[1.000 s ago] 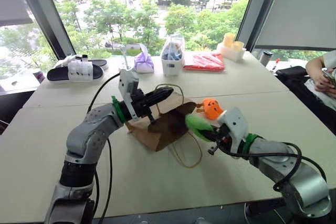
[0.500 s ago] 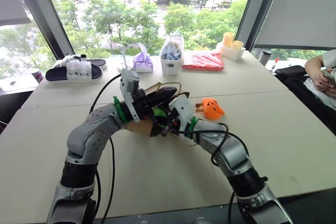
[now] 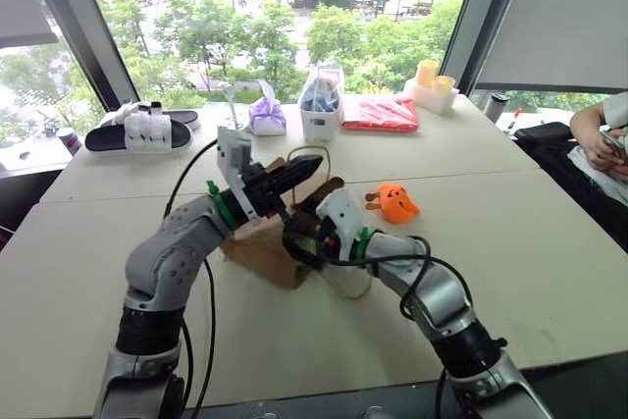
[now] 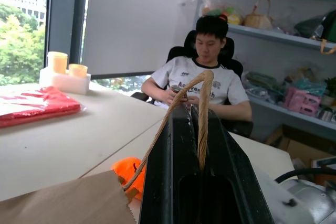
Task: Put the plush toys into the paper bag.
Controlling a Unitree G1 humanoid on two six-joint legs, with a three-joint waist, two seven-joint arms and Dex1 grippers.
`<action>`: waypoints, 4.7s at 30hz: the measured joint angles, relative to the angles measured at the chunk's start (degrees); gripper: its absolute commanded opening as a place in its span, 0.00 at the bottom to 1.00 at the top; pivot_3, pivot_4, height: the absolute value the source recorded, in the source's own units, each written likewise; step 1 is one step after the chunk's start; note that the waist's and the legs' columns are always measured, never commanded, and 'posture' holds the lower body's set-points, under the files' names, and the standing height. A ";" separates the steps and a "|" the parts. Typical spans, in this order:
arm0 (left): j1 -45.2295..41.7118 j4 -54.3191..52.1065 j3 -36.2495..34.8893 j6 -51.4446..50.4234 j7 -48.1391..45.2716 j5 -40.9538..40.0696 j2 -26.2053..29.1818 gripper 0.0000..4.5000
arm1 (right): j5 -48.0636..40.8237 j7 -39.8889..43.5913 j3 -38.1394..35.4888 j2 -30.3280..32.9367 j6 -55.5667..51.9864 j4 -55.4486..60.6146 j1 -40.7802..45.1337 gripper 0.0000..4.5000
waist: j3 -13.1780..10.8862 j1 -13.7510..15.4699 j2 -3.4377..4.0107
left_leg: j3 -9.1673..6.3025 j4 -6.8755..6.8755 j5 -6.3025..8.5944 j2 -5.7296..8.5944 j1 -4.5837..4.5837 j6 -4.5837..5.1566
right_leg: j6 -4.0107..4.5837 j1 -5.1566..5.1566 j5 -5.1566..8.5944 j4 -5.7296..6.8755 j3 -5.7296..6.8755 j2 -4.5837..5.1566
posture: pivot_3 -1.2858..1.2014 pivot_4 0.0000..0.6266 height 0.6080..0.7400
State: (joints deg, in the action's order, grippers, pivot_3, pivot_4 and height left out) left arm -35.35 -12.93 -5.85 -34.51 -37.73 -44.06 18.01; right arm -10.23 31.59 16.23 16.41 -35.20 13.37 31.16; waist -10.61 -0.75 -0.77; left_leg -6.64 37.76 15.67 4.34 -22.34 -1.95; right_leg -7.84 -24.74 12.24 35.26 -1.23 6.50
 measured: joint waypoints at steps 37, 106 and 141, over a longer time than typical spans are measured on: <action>0.71 -0.44 0.34 -2.34 -3.52 -0.45 5.81 0.00 | 13.33 -14.37 -13.32 5.27 21.31 -42.42 9.19 0.02 | -0.01 -0.31 0.01 | 0.07 -0.08 -0.10 -0.01 0.04 -0.16 | 0.00 0.04 0.00 -0.04 -0.04 -0.01 | 0.52 0.24 1.00; -0.95 3.25 0.70 -2.29 -8.40 -0.34 5.46 0.00 | 4.43 -0.21 -7.57 7.52 1.22 -8.05 -10.02 0.71 | 0.00 -0.10 0.02 | 0.09 -0.45 -0.12 -0.04 0.07 -0.16 | 0.04 -0.16 -0.02 -0.01 -0.05 -0.02 | 0.52 0.24 1.00; -9.10 16.42 1.98 3.70 -7.09 6.21 1.26 0.00 | -9.17 1.90 -17.28 18.47 -19.56 6.58 8.45 0.01 | 0.01 0.01 -0.03 | 0.06 -0.41 -0.10 -0.02 0.01 -0.12 | 0.04 -0.14 -0.02 -0.05 0.03 0.00 | 0.52 0.24 1.00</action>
State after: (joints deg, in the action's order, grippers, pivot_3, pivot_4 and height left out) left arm -44.46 3.49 -3.88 -30.82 -44.82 -37.84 19.26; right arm -19.40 33.49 -1.05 34.88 -54.76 19.95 39.62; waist -10.60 -0.74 -0.80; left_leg -6.58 37.35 15.58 4.31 -22.33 -2.07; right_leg -7.80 -24.87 12.21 35.20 -1.20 6.51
